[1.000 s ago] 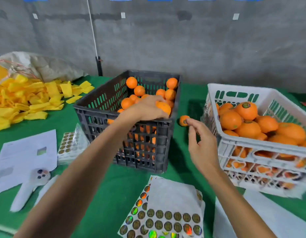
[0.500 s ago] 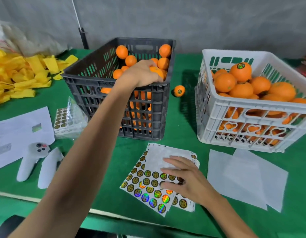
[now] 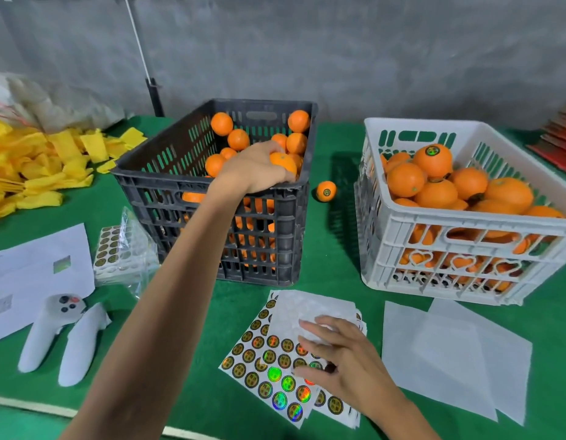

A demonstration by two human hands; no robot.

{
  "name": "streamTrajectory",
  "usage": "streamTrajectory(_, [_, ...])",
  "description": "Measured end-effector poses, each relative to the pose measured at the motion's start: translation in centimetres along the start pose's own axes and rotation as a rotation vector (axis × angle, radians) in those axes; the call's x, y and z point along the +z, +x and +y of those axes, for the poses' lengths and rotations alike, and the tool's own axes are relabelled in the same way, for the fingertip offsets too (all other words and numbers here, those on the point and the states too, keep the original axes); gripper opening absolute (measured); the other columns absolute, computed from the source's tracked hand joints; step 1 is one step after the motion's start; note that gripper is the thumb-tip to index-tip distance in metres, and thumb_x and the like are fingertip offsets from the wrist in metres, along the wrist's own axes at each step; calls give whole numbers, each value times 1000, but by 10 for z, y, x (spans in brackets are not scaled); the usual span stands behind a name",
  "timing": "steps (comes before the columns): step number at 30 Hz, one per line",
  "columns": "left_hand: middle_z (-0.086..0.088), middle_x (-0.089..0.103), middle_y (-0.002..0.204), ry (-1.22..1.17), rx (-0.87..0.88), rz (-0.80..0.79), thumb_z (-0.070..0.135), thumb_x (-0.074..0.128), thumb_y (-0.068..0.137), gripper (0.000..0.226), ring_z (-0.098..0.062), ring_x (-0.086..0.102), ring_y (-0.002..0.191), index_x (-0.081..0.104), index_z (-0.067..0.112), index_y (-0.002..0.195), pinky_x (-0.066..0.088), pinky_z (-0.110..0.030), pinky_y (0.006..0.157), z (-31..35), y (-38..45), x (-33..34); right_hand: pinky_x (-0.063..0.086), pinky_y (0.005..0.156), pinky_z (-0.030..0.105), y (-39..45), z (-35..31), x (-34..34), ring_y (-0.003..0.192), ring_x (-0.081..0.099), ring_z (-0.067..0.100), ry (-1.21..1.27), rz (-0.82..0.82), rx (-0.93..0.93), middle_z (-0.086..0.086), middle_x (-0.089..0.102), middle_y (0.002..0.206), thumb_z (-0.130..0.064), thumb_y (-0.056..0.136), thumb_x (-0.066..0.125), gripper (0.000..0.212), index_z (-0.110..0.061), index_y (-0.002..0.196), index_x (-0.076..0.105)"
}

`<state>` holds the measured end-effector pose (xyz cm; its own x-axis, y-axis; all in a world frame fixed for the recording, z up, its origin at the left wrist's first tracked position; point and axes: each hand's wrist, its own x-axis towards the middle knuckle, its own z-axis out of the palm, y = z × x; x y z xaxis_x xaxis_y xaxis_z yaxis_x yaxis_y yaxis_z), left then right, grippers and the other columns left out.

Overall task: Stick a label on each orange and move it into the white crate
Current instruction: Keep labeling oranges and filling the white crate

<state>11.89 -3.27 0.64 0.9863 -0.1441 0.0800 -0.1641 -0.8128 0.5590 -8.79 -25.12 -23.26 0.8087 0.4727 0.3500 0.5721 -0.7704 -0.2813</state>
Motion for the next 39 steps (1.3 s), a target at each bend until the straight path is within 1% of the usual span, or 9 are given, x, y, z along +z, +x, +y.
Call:
streamTrajectory(2, [6,55,116,-10,7,-6,48,71,77,54,-23,55,99,57,38,128,49,-44,86,0,-1,0,41,108,32,-2,0,1,134,46,2,27,2,25,-27,54,144,-81,90,46,58,-40,119,76])
streamTrajectory(6, [9,55,107,-18,4,12,48,71,76,52,-23,56,99,58,38,125,44,-40,77,1,-4,-1,35,108,28,-1,-4,0,133,36,-5,0,-48,75,-33,51,144,-84,90,39,59,-45,117,75])
streamTrajectory(9, [6,55,111,-7,5,15,47,72,79,53,-23,54,97,57,38,128,41,-38,74,2,-4,0,14,113,16,0,-5,0,133,20,-16,28,-110,131,-44,39,143,-83,92,37,57,-48,123,70])
streamTrajectory(11, [5,54,116,-2,8,15,47,72,79,54,-24,54,100,56,38,130,41,-38,77,3,-4,0,9,110,10,-1,-4,3,132,15,-22,79,-124,164,-49,37,139,-81,93,38,55,-49,125,69])
streamTrajectory(15, [6,50,120,8,-2,14,48,72,79,56,-26,54,109,54,40,131,44,-41,85,3,-4,-1,20,112,13,2,-6,7,136,30,-11,238,-50,268,-50,50,129,-75,91,48,40,-52,111,74])
streamTrajectory(21, [6,50,122,-6,-3,9,47,73,81,58,-26,53,109,53,39,135,49,-45,94,1,-3,1,32,115,32,4,-13,9,133,40,-3,500,24,424,-44,60,122,-49,87,74,8,-51,93,79])
streamTrajectory(28, [2,56,119,-48,-2,-4,43,75,83,51,-26,57,103,56,36,129,49,-42,88,-1,-1,1,45,108,25,13,-13,1,123,49,-9,769,-26,548,-38,64,115,-23,86,82,17,-37,76,82])
streamTrajectory(34, [2,55,124,-41,-28,-3,45,74,76,62,-28,58,109,56,39,135,50,-43,93,1,-2,-1,44,110,29,11,-8,1,121,52,-9,836,-70,579,-37,64,116,-19,88,79,18,-30,75,82])
streamTrajectory(39, [1,56,122,-41,-22,-1,47,74,76,60,-28,58,105,56,39,133,47,-39,85,1,1,0,41,113,28,2,-3,3,122,53,-10,756,-14,523,-36,65,119,-34,93,74,11,-36,86,82])
